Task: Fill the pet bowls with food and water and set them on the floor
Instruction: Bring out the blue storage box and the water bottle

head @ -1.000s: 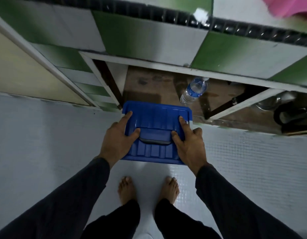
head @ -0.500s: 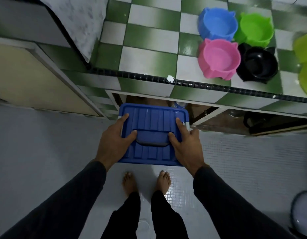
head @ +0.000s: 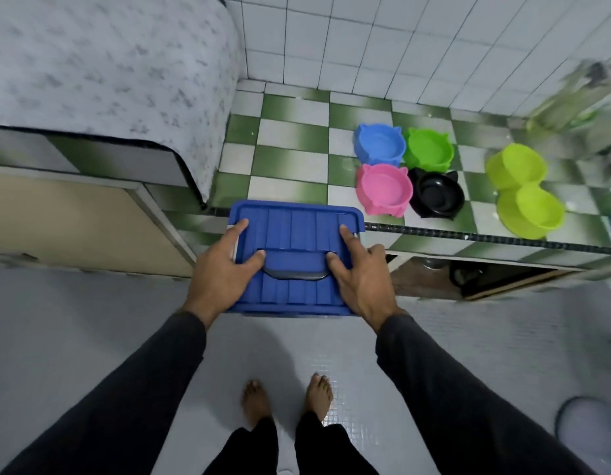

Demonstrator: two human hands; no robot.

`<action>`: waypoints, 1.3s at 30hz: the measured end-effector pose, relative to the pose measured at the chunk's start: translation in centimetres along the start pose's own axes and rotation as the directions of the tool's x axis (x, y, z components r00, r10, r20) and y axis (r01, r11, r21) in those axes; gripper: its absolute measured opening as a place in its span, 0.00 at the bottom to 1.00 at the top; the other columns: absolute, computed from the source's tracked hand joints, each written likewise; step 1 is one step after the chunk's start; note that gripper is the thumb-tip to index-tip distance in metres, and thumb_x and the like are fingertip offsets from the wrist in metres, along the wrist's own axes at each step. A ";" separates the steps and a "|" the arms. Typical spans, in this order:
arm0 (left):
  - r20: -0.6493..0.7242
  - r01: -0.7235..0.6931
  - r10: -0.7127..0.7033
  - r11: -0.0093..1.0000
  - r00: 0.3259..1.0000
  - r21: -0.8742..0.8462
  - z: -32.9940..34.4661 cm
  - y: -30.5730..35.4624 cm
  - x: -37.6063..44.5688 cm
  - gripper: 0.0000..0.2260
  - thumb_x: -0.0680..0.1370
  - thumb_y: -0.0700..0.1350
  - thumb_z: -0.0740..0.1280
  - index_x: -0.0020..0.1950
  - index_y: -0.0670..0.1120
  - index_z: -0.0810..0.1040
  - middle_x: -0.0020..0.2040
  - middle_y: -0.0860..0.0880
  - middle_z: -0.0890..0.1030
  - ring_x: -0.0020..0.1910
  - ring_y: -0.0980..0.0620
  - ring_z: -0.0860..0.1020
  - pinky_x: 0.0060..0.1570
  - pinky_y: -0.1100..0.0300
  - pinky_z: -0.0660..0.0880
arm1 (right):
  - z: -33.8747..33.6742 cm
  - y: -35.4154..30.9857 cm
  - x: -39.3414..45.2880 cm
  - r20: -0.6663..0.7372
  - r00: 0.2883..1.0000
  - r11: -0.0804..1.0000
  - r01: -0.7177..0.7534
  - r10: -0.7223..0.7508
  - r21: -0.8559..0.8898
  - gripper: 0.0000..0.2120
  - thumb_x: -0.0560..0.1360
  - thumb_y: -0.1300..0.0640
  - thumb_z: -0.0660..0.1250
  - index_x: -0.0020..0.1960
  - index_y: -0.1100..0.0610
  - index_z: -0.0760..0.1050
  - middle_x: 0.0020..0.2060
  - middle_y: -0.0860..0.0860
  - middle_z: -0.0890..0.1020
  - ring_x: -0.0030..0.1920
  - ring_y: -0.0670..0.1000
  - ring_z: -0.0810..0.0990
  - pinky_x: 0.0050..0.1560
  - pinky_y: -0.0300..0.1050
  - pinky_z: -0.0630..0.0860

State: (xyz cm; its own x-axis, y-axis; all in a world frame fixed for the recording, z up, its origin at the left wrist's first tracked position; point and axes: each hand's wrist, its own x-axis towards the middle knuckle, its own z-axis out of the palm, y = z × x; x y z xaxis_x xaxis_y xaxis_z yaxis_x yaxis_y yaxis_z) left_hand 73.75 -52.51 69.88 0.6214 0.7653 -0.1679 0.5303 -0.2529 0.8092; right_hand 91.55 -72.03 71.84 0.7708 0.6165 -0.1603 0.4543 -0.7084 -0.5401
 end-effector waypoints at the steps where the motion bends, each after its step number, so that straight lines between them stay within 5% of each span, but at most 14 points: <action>1: 0.002 -0.004 0.004 1.000 1.000 -0.006 -0.6 0.6 0.2 0.33 0.75 0.63 0.71 0.78 0.66 0.63 0.72 0.62 0.72 0.65 0.63 0.71 0.63 0.65 0.68 | -0.5 -0.5 0.1 -0.011 0.999 1.000 0.030 -0.030 -0.005 0.26 0.80 0.41 0.63 0.75 0.32 0.57 0.62 0.64 0.70 0.54 0.67 0.76 0.54 0.55 0.77; 3: -0.007 -0.018 0.018 1.000 1.000 -0.010 -1.6 1.7 0.5 0.33 0.74 0.64 0.71 0.78 0.67 0.62 0.74 0.60 0.72 0.65 0.62 0.71 0.63 0.65 0.69 | -1.6 -1.7 0.2 -0.040 0.996 0.997 0.074 -0.074 -0.012 0.27 0.80 0.44 0.65 0.72 0.32 0.55 0.61 0.60 0.70 0.50 0.66 0.78 0.50 0.53 0.78; 7: -0.027 -0.047 0.047 0.999 0.999 0.003 -3.4 3.2 1.5 0.33 0.76 0.63 0.71 0.78 0.67 0.63 0.75 0.59 0.72 0.62 0.61 0.72 0.59 0.66 0.70 | -3.0 -3.7 1.3 -0.045 0.998 0.999 0.032 -0.031 0.010 0.27 0.80 0.42 0.63 0.77 0.35 0.59 0.67 0.65 0.70 0.61 0.69 0.73 0.58 0.57 0.74; 11: -0.024 -0.073 0.073 0.997 0.997 0.002 -4.6 4.3 2.9 0.32 0.76 0.63 0.71 0.79 0.65 0.63 0.76 0.56 0.72 0.63 0.58 0.74 0.57 0.65 0.72 | -3.7 -4.9 1.9 -0.108 0.993 0.999 0.050 -0.049 0.009 0.28 0.80 0.39 0.63 0.77 0.35 0.58 0.59 0.59 0.69 0.48 0.61 0.77 0.53 0.52 0.77; 15: -0.038 -0.110 0.111 0.993 0.993 0.039 -5.8 5.4 4.8 0.32 0.77 0.62 0.70 0.79 0.63 0.64 0.77 0.53 0.71 0.71 0.51 0.73 0.69 0.55 0.73 | -4.3 -5.8 3.8 -0.170 0.984 0.998 0.062 -0.059 0.009 0.31 0.79 0.35 0.61 0.79 0.36 0.57 0.51 0.55 0.67 0.37 0.45 0.70 0.47 0.44 0.71; 19: -0.025 -0.129 0.131 0.991 0.991 0.046 -6.2 6.8 7.4 0.32 0.78 0.62 0.70 0.80 0.62 0.64 0.78 0.52 0.69 0.73 0.48 0.72 0.70 0.48 0.74 | -4.4 -6.0 6.6 -0.218 0.969 0.993 0.107 -0.117 -0.056 0.31 0.78 0.34 0.60 0.79 0.36 0.57 0.48 0.53 0.67 0.36 0.46 0.69 0.44 0.43 0.69; 21: -0.033 -0.138 0.140 0.988 0.990 0.063 -6.1 7.2 9.1 0.32 0.78 0.62 0.70 0.80 0.61 0.64 0.79 0.52 0.68 0.74 0.48 0.71 0.72 0.51 0.72 | -4.6 -6.3 8.1 -0.201 0.967 0.982 0.132 -0.158 -0.136 0.28 0.79 0.36 0.61 0.77 0.36 0.60 0.52 0.57 0.70 0.39 0.49 0.72 0.44 0.44 0.69; 23: -0.035 -0.147 0.150 0.986 0.988 0.078 -5.8 7.6 10.9 0.32 0.78 0.62 0.70 0.80 0.60 0.64 0.79 0.51 0.69 0.74 0.48 0.71 0.70 0.53 0.71 | -5.0 -6.6 9.8 -0.132 0.964 0.945 0.191 -0.232 -0.267 0.18 0.81 0.45 0.61 0.71 0.37 0.65 0.68 0.59 0.71 0.50 0.61 0.75 0.44 0.47 0.68; 26: -0.041 -0.173 0.177 0.981 0.983 0.083 -5.1 8.4 14.1 0.32 0.78 0.61 0.70 0.80 0.59 0.65 0.78 0.51 0.70 0.70 0.53 0.72 0.66 0.58 0.72 | -5.4 -5.9 13.4 -0.014 0.945 0.795 0.266 -0.326 -0.546 0.18 0.83 0.52 0.56 0.71 0.39 0.66 0.81 0.53 0.54 0.52 0.61 0.69 0.41 0.48 0.68; 28: -0.053 -0.175 0.181 0.980 0.982 0.094 -4.6 8.9 16.1 0.32 0.78 0.62 0.70 0.80 0.60 0.64 0.77 0.52 0.71 0.67 0.56 0.73 0.62 0.61 0.71 | -5.5 -5.5 16.1 0.041 0.943 0.704 0.275 -0.330 -0.655 0.21 0.83 0.52 0.53 0.75 0.41 0.61 0.82 0.55 0.48 0.51 0.59 0.69 0.41 0.47 0.66; 33: -0.042 -0.145 0.148 0.987 0.988 0.073 -3.2 9.9 21.3 0.32 0.79 0.62 0.69 0.81 0.61 0.62 0.80 0.52 0.67 0.75 0.49 0.69 0.67 0.59 0.68 | -6.1 -5.6 21.7 -0.146 0.938 0.875 0.228 -0.315 -0.428 0.27 0.81 0.43 0.59 0.78 0.41 0.58 0.70 0.68 0.67 0.51 0.54 0.63 0.38 0.37 0.59; 35: -0.041 -0.131 0.134 0.988 0.990 0.083 -2.7 10.2 23.1 0.32 0.78 0.63 0.69 0.81 0.62 0.61 0.80 0.52 0.66 0.76 0.49 0.69 0.69 0.58 0.67 | -6.3 -5.6 23.6 0.009 0.943 0.818 0.292 -0.332 -0.495 0.23 0.83 0.48 0.55 0.77 0.43 0.60 0.79 0.62 0.57 0.51 0.56 0.66 0.37 0.45 0.61; 39: -0.064 -0.111 0.119 0.988 0.991 0.111 -1.6 10.7 26.2 0.33 0.78 0.63 0.68 0.81 0.63 0.60 0.80 0.53 0.67 0.75 0.49 0.70 0.66 0.61 0.66 | -7.0 -5.4 27.1 0.044 0.963 0.804 0.246 -0.265 -0.542 0.23 0.83 0.49 0.54 0.78 0.45 0.57 0.81 0.60 0.50 0.57 0.64 0.72 0.43 0.47 0.62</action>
State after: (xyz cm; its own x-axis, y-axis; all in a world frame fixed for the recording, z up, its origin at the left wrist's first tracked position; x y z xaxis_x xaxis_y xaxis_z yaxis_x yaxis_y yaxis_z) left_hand 94.75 -34.23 75.00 0.6416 0.7663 -0.0339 0.5185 -0.4007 0.7554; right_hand 113.11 -53.91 76.18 0.6025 0.7967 -0.0479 0.7966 -0.6039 -0.0256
